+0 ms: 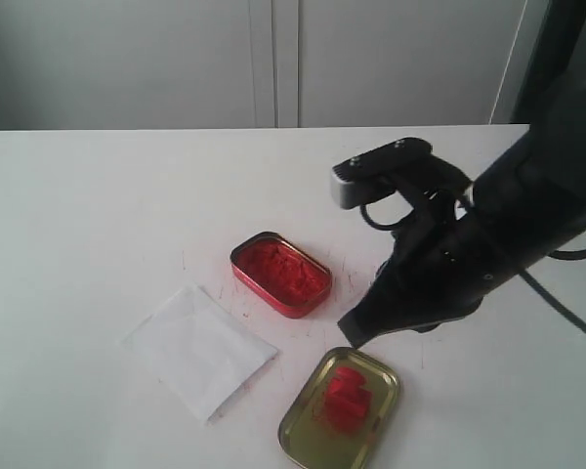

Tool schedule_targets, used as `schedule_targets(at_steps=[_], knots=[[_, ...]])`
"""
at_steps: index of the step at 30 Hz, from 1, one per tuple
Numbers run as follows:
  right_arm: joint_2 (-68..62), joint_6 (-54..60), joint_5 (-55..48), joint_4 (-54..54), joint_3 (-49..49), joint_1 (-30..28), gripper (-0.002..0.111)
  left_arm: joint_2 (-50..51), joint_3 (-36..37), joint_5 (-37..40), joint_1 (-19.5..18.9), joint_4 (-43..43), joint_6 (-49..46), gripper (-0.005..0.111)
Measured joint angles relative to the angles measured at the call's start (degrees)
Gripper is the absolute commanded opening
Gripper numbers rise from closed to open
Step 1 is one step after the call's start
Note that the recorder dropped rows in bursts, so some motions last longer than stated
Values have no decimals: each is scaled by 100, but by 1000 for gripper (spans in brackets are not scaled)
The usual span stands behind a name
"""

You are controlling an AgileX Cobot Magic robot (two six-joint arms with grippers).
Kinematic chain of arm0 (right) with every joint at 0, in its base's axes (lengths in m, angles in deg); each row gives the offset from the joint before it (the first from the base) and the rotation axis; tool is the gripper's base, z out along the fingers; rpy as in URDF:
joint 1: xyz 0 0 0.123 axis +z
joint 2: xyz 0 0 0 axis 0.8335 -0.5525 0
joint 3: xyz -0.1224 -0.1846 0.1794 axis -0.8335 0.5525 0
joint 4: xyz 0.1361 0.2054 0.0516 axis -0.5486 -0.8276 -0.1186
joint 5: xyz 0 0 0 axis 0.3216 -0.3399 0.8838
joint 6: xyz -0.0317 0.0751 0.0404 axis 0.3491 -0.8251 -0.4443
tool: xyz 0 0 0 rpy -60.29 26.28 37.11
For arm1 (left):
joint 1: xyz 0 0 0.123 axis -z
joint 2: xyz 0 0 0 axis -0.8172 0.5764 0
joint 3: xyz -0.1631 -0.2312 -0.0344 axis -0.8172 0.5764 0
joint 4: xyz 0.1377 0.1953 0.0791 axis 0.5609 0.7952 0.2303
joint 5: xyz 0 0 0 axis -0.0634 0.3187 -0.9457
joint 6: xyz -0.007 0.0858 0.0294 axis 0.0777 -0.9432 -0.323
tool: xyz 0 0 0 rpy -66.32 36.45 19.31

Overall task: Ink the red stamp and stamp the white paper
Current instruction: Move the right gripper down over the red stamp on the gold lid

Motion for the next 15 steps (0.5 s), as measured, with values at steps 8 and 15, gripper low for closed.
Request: schedule_targets(at_steps=[8,15], knots=[[-916,242,-226,580,-560,667,12,0,0,0,0,0,0,0],[-1541,430,-184,962,-610,817,33,0,0,0,0,0,0,0]])
